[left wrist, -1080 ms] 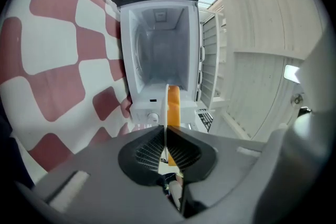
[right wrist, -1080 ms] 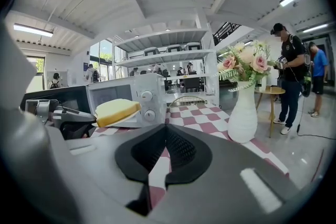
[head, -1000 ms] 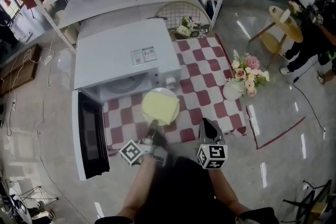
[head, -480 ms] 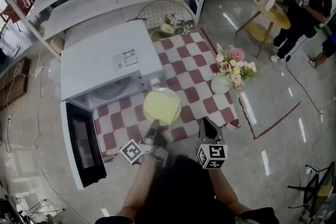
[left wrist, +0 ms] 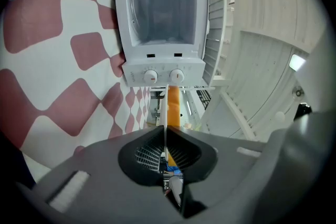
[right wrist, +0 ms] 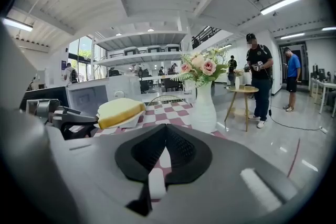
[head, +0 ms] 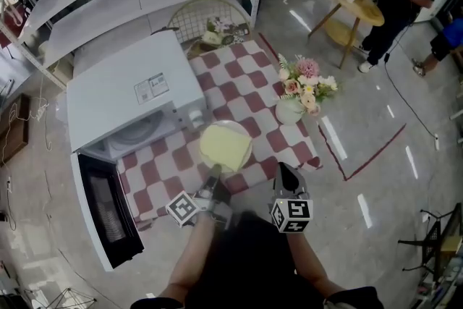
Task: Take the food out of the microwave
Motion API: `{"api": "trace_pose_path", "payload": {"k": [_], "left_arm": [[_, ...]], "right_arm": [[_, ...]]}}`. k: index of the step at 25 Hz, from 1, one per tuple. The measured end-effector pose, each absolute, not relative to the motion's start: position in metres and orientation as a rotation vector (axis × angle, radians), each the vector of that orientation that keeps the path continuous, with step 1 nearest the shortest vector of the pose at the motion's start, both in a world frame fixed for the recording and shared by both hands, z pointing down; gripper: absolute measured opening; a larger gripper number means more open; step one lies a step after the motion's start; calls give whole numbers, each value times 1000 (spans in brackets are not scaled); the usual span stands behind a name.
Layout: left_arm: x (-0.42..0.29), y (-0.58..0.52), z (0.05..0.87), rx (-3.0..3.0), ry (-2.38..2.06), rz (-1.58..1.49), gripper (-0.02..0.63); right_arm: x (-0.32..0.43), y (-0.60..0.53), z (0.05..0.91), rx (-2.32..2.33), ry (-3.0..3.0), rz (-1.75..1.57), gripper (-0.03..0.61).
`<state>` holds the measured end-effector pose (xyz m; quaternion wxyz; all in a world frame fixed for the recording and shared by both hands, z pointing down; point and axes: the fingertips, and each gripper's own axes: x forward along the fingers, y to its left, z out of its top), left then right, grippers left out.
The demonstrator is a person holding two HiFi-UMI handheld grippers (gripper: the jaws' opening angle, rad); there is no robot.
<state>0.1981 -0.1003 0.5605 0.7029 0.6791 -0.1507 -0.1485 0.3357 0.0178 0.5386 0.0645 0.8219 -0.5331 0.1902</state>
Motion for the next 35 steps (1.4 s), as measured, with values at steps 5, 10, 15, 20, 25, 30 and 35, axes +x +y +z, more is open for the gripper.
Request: {"api": "trace_pose_path", "payload": {"k": [5, 10, 15, 20, 25, 30, 35], "left_arm": [[210, -92, 561, 1503, -310, -301, 25], [222, -87, 561, 1506, -287, -281, 25], [231, -84, 563, 1507, -277, -259, 25], [234, -83, 562, 1503, -273, -253, 25], [235, -83, 562, 1500, -271, -256, 25], [233, -85, 564, 1501, -284, -251, 25], [233, -86, 562, 1499, -280, -255, 25]], "right_arm": [[342, 29, 538, 2507, -1569, 582, 2], [347, 37, 538, 2521, -1548, 584, 0], [352, 43, 536, 2525, -1520, 550, -1], [353, 43, 536, 2518, -1519, 539, -2], [353, 41, 535, 2513, -1524, 530, -2], [351, 37, 536, 2503, -1564, 564, -2], [349, 35, 536, 2496, -1582, 573, -2]]}}
